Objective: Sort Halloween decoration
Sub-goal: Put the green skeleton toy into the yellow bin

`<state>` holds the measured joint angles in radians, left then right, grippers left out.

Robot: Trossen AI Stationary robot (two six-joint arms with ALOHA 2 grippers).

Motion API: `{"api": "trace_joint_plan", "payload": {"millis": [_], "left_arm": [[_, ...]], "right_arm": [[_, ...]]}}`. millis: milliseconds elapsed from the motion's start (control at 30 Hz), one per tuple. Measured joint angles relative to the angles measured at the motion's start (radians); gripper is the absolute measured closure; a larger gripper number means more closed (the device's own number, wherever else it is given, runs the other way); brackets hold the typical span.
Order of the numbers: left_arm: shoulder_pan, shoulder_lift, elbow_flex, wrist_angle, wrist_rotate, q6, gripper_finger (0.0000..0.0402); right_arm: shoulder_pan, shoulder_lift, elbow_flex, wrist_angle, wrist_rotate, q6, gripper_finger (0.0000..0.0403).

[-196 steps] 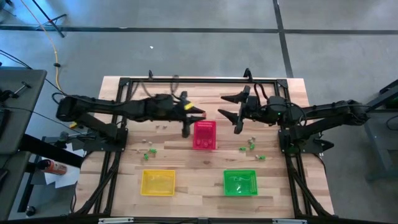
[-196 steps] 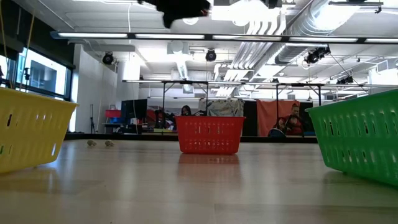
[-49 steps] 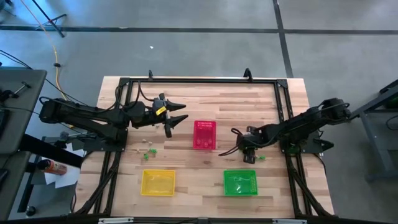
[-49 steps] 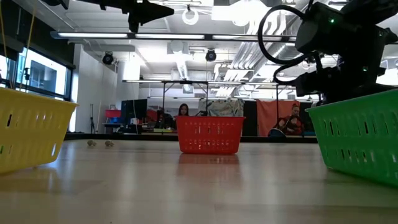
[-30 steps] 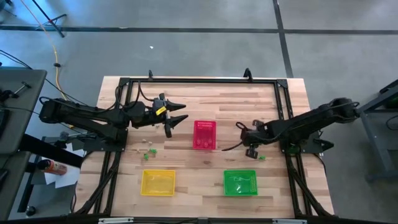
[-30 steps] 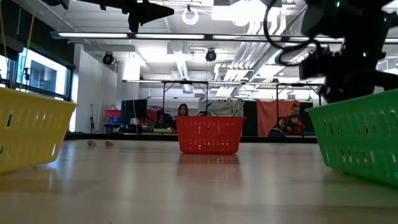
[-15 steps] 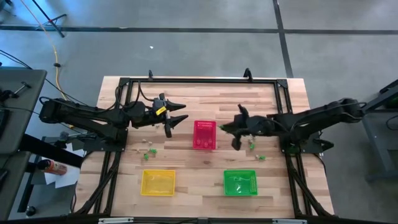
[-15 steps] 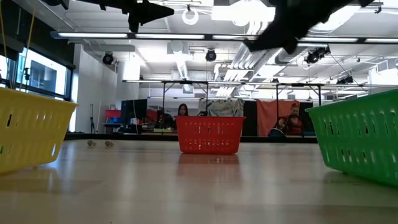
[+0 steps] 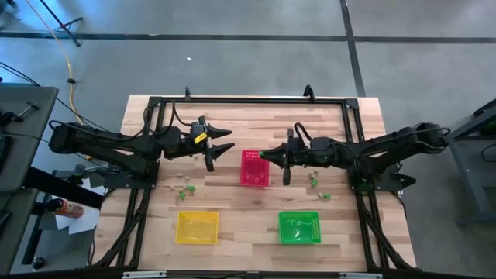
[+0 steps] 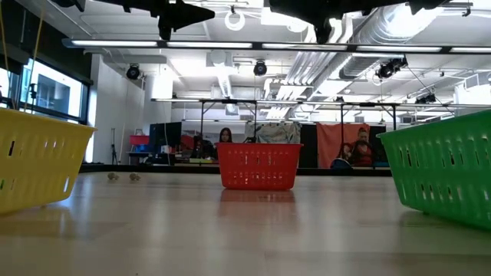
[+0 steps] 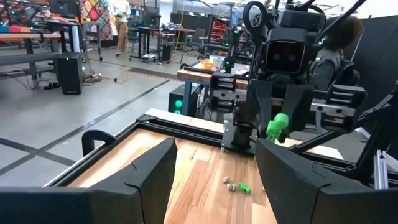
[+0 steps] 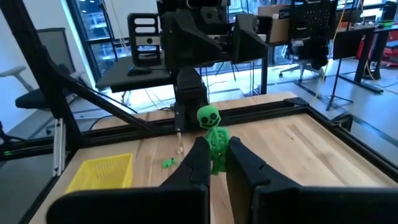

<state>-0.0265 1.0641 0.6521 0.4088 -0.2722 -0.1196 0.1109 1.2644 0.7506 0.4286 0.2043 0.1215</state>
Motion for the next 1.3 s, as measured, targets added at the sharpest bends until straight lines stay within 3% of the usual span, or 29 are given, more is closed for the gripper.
{"api": "trace_joint_plan", "payload": {"millis": [867,1067,1300], "left_arm": [[0.000,0.000,0.000,0.000,0.000,-0.009,0.0190],[0.000,0.000,-0.001,-0.001,0.000,-0.009,0.0190],[-0.001,0.000,-0.001,0.003,0.000,-0.027,0.0190]], "right_arm": [[0.000,0.007,0.000,0.004,-0.026,0.002,0.0393],[0.033,0.133,0.066,-0.070,-0.182,0.021,0.0393],[0.095,0.385,0.251,-0.073,-0.296,-0.034,0.0393]]}}
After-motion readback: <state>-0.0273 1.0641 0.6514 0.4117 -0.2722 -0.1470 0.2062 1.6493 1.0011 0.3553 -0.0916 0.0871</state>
